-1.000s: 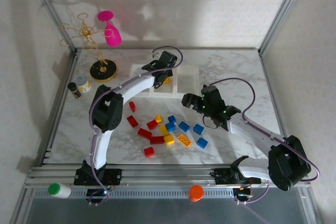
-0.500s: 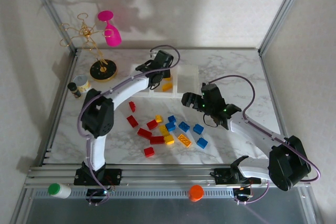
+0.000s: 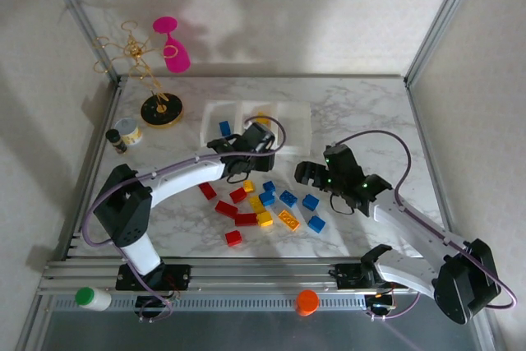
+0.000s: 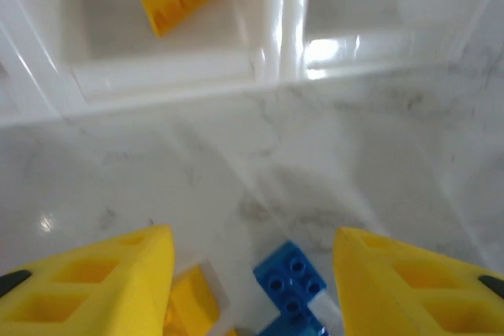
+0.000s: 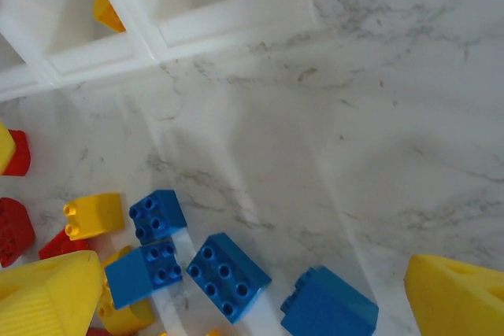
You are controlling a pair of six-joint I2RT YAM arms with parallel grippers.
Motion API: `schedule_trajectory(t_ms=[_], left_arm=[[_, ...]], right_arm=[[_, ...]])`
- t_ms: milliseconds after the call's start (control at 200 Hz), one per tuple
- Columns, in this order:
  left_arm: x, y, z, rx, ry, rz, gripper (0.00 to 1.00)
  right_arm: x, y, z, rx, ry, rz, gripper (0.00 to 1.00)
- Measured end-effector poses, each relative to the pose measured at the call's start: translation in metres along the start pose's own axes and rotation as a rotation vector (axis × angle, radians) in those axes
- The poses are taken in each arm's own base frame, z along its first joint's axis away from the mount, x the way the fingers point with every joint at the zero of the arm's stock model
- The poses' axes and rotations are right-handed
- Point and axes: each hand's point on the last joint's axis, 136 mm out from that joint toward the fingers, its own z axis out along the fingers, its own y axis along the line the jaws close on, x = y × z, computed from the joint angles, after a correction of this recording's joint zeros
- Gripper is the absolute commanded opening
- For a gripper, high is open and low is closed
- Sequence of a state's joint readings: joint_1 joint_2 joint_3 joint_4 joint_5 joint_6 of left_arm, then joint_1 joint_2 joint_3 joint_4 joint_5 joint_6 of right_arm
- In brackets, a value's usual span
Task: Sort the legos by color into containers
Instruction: Pick up the lego from the center of the table.
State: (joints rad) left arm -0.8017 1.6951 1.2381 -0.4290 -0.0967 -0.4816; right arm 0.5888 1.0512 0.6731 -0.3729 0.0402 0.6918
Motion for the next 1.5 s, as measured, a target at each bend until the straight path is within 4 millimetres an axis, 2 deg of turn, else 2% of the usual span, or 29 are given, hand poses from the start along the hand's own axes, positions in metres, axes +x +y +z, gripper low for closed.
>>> schedule_trajectory(t_ms=[145, 240, 406, 561, 681, 856, 951, 1191, 1502], left_arm=[[0.025, -0.013, 0.003, 0.011, 0.049, 0.021, 0.57], [0.038, -0.020, 0.013, 0.004, 0.077, 0.018, 0.58], [0.065, -0.017, 0.040, -0.045, 0.150, 0.022, 0.59], [0.079, -0.013, 0.057, -0.073, 0.186, 0.023, 0.59], [0.073, -0.021, 0.061, -0.056, 0.170, 0.015, 0.57], [0.082, -0.017, 0.074, -0.077, 0.194, 0.023, 0.53], [0.081, -0.018, 0.074, -0.077, 0.189, 0.023, 0.53], [0.078, -0.018, 0.076, -0.087, 0.181, 0.018, 0.39], [0.064, -0.022, 0.073, -0.095, 0.143, 0.013, 0.38]], right_arm=[[0.016, -0.011, 0.000, 0.012, 0.038, 0.024, 0.99], [0.025, -0.018, 0.003, 0.026, 0.057, 0.035, 0.99], [0.032, -0.024, 0.001, 0.030, 0.061, 0.053, 0.99], [0.031, -0.023, -0.002, 0.020, 0.047, 0.065, 0.99], [0.030, -0.022, -0.002, 0.015, 0.042, 0.066, 0.99], [0.030, -0.023, -0.002, 0.016, 0.042, 0.067, 0.99], [0.030, -0.023, -0.002, 0.016, 0.042, 0.067, 0.99], [0.026, -0.020, -0.002, 0.005, 0.029, 0.067, 0.99], [0.025, -0.020, -0.002, 0.004, 0.025, 0.058, 0.99]])
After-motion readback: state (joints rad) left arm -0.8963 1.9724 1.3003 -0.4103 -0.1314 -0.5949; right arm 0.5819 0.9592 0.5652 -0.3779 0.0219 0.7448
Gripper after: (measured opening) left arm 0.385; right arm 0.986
